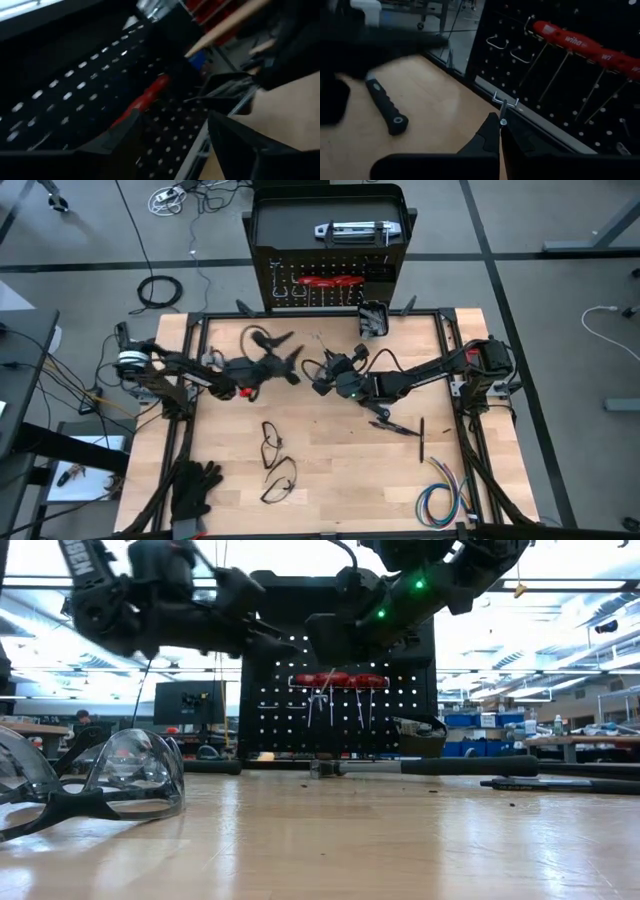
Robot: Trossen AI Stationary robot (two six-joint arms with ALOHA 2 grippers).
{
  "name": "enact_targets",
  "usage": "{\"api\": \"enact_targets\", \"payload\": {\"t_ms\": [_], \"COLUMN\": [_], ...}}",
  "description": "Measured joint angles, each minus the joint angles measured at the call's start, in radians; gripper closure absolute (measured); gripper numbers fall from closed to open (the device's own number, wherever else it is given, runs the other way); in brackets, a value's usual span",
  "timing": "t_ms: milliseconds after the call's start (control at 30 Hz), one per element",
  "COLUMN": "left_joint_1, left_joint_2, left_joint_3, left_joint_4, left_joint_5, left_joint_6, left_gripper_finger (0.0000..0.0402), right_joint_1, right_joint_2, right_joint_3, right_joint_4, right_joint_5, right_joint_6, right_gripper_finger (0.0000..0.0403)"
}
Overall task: Hang tools onto peg board
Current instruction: Hang the hook on the pegboard
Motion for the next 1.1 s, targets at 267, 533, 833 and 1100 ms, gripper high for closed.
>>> {"api": "enact_targets", "payload": {"t_ms": [267, 533, 833, 1100], "left_joint_1": [0.025, 0.003, 0.003, 0.002], "left_joint_2": [-0.247, -0.304, -0.294, -0.294], "left_joint_3": [-0.192, -0.277, -0.281, -0.288], "left_joint_4": [-0.1, -0.154, -0.151, -0.151], "left_joint_5": [0.08, 0.234, 0.22, 0.218], "left_joint_6": [-0.367, -0.739, -0.807, -0.815], "left_gripper_finger": [0.0202, 0.0203, 0.0203, 0.0203], "right_joint_1": [-0.093, -0.192, -0.22, -0.255], "right_joint_2": [0.0, 0.0, 0.048, 0.212], "right_joint_3": [0.0, 0.05, 0.224, 0.404], "right_joint_4": [0.113, 0.237, 0.274, 0.259], "right_joint_5": [-0.232, -0.322, -0.124, -0.095], "right_joint_6": [-0.032, -0.105, -0.262, -0.283], "right_gripper_finger": [0.0394, 0.0394, 0.0394, 0.0394]}}
